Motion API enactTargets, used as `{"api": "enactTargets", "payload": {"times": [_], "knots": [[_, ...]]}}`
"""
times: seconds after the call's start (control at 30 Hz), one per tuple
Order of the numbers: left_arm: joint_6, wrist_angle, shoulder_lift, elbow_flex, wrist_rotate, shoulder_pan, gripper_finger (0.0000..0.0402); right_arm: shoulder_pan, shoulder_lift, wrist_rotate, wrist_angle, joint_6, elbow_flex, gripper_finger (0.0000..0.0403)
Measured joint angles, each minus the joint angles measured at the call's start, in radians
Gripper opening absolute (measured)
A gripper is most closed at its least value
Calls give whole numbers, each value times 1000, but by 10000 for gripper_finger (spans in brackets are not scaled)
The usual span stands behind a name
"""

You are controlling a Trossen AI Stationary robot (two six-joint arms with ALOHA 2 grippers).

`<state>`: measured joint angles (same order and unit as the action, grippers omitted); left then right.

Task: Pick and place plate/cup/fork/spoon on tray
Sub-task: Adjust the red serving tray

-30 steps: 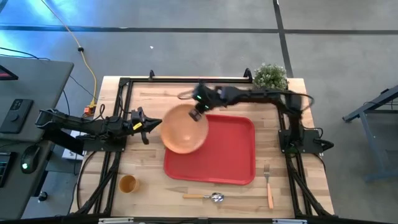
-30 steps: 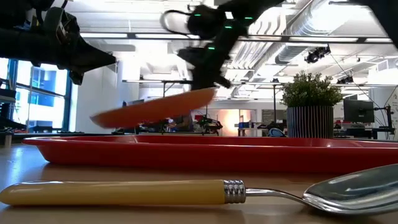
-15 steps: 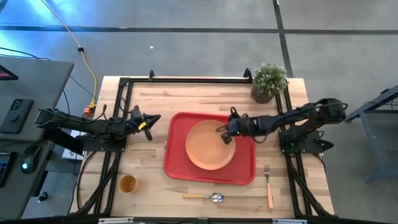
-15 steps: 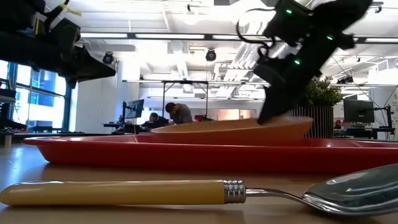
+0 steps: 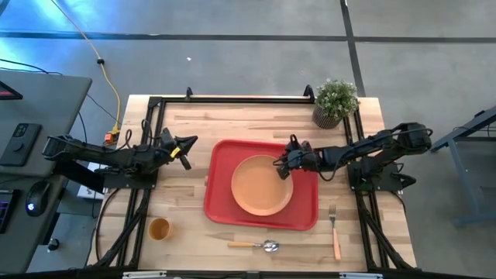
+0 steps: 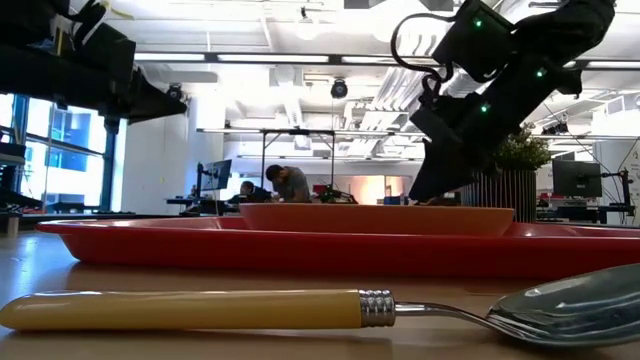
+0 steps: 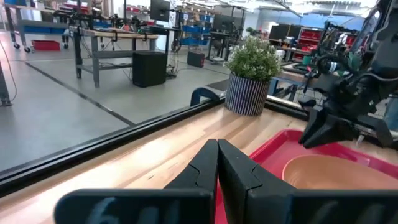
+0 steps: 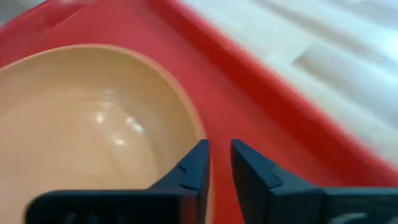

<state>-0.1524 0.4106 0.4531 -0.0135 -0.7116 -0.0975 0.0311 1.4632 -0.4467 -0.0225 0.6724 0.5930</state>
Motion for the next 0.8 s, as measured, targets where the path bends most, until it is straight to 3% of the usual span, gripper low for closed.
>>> {"api": "enactTargets", "payload": {"times": [0.17,0.4,0.5,0.7,0.8], "knots": [[-1,-20,14,0,0,0,0,0,-23,-36,91,40,4,124],[-29,-51,37,0,0,0,0,98,-153,-9,719,302,101,140],[-28,-52,58,0,0,11,0,151,-205,19,899,436,112,133],[-28,-50,103,0,24,40,0,188,-227,179,845,561,19,105],[-28,-47,113,0,49,48,0,199,-227,193,786,611,-31,87]]}}
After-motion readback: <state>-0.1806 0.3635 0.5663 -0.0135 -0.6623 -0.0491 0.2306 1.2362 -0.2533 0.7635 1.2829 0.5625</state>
